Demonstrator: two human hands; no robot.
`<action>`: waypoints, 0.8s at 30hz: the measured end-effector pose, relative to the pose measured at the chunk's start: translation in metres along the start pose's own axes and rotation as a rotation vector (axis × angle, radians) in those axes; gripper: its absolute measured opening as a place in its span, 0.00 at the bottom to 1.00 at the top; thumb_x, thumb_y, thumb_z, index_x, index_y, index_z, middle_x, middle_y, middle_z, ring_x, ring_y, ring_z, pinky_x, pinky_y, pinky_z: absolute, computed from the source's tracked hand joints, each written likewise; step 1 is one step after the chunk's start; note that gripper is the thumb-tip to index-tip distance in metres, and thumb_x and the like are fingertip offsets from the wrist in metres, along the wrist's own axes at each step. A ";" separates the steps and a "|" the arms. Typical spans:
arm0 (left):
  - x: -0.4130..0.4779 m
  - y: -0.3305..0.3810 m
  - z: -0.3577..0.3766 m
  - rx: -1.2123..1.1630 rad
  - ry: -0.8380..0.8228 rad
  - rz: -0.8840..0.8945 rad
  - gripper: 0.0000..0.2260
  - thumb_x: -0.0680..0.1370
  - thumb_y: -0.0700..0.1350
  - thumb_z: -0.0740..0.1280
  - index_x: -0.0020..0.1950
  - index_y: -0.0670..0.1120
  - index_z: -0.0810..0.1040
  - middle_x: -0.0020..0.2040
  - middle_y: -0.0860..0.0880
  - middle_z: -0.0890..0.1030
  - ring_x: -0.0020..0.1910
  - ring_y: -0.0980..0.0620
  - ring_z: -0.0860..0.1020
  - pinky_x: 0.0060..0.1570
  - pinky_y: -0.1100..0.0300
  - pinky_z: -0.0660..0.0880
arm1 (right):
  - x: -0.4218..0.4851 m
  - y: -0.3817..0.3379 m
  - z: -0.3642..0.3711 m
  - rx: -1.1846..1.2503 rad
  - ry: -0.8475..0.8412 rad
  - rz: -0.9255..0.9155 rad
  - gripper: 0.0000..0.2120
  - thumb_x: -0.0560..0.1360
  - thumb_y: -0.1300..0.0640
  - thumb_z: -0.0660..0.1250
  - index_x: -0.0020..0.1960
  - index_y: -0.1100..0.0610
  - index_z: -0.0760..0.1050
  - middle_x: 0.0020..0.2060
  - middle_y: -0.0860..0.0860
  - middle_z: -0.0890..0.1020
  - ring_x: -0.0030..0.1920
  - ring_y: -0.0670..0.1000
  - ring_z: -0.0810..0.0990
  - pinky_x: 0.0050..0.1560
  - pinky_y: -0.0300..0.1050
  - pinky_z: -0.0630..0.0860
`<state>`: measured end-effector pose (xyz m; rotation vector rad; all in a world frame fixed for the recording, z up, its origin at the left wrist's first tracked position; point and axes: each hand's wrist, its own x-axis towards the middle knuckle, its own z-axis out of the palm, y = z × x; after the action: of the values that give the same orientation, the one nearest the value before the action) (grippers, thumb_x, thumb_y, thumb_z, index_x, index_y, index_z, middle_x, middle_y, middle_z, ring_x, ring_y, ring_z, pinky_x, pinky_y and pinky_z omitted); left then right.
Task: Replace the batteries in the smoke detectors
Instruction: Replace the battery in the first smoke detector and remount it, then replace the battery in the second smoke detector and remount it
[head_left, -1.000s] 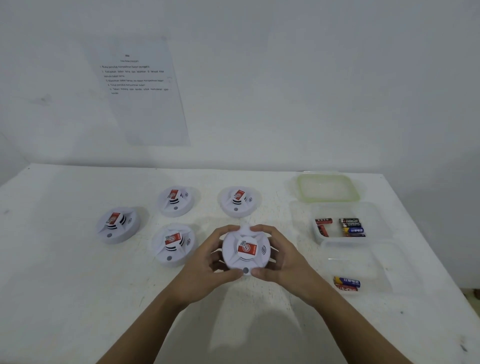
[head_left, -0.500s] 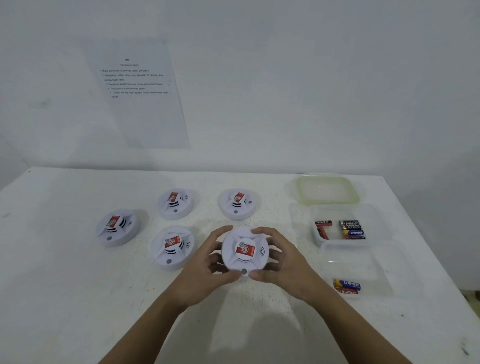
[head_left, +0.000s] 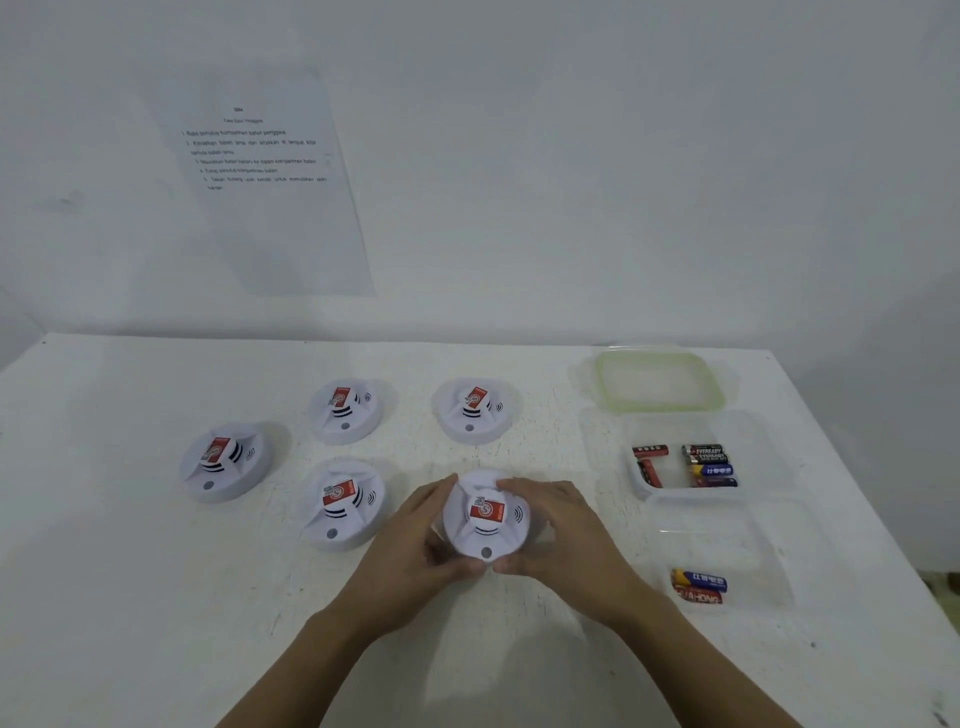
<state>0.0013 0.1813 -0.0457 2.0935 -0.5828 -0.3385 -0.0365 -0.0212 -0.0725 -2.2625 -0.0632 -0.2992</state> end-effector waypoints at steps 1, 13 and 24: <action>0.001 0.001 0.000 0.012 -0.004 0.001 0.31 0.73 0.51 0.77 0.65 0.72 0.63 0.59 0.81 0.70 0.60 0.76 0.71 0.52 0.80 0.70 | 0.000 0.001 0.003 -0.004 0.038 0.027 0.39 0.62 0.64 0.83 0.61 0.34 0.71 0.54 0.46 0.83 0.58 0.37 0.75 0.58 0.54 0.82; 0.002 -0.013 -0.001 -0.031 0.012 -0.055 0.33 0.70 0.55 0.78 0.67 0.72 0.64 0.61 0.73 0.74 0.60 0.72 0.75 0.54 0.76 0.73 | -0.005 0.001 -0.001 0.001 -0.112 0.184 0.39 0.63 0.38 0.80 0.70 0.42 0.71 0.61 0.35 0.77 0.60 0.40 0.72 0.58 0.31 0.68; -0.001 -0.009 -0.011 -0.010 -0.073 -0.019 0.32 0.75 0.49 0.75 0.70 0.70 0.63 0.57 0.69 0.80 0.44 0.58 0.82 0.44 0.66 0.79 | 0.006 -0.019 -0.016 -0.023 -0.237 0.260 0.38 0.62 0.41 0.81 0.68 0.45 0.73 0.58 0.38 0.79 0.58 0.42 0.76 0.62 0.42 0.76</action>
<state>0.0074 0.1939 -0.0468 2.0848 -0.6038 -0.4293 -0.0366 -0.0214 -0.0466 -2.2875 0.1108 0.1063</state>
